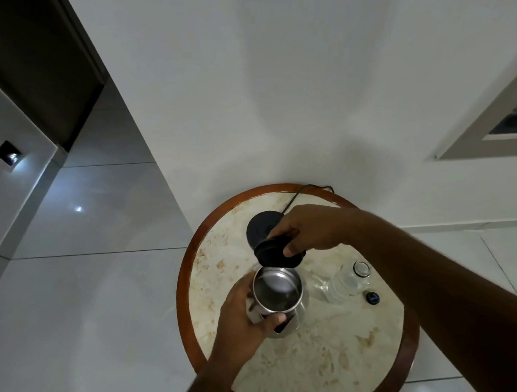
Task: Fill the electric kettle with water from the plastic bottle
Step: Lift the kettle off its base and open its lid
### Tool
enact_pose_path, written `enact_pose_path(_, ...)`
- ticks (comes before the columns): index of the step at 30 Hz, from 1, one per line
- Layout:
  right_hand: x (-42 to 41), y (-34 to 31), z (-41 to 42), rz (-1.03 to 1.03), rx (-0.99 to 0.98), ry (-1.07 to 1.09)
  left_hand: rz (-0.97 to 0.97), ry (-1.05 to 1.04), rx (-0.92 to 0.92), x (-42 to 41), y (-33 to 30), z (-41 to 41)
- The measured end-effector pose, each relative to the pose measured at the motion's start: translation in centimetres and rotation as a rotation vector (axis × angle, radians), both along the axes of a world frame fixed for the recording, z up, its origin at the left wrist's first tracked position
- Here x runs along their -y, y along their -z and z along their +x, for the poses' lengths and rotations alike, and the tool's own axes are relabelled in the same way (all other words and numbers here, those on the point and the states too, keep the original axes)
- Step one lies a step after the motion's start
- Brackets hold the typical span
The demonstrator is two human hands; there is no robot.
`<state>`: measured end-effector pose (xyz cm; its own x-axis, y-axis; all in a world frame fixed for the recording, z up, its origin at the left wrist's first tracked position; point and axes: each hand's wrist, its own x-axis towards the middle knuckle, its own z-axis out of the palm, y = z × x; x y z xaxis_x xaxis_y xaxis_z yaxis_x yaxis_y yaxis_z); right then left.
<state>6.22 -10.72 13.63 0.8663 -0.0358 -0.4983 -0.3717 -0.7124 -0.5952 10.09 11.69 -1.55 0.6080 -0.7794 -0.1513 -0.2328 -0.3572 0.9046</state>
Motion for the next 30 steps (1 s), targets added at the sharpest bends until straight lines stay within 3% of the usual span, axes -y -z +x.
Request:
enact_pose_path(4, 0.2, 0.2, 0.1, 0.009, 0.0, 0.022, 0.043, 0.08, -0.013, 1.3, -0.2, 1.1)
enact_pose_path(7, 0.9, 0.4, -1.5, 0.079, 0.04, 0.182, 0.029, 0.099, -0.046, 1.3, -0.1, 1.3)
enact_pose_path(11, 2.7, 1.5, -7.2, -0.095, 0.554, 0.755, -0.008, 0.122, -0.077, 1.0, -0.1, 1.6)
enact_pose_path(13, 3.1, 3.8, -11.5, -0.111, 0.726, 0.93, -0.008, 0.133, -0.084, 1.0, -0.5, 1.8)
enact_pose_path(16, 1.5, 9.2, -17.0, -0.168, 0.641, 1.047, -0.004, 0.116, -0.118, 1.2, -0.7, 1.8)
enact_pose_path(21, -2.7, 16.3, -18.0, -0.02, 0.523, 1.082, -0.006, 0.126, -0.105, 1.2, -0.3, 1.9)
enact_pose_path(30, -3.2, 20.1, -14.5, -0.058, 0.622, 1.199, 0.032, 0.104, -0.15, 0.7, 0.6, 2.1)
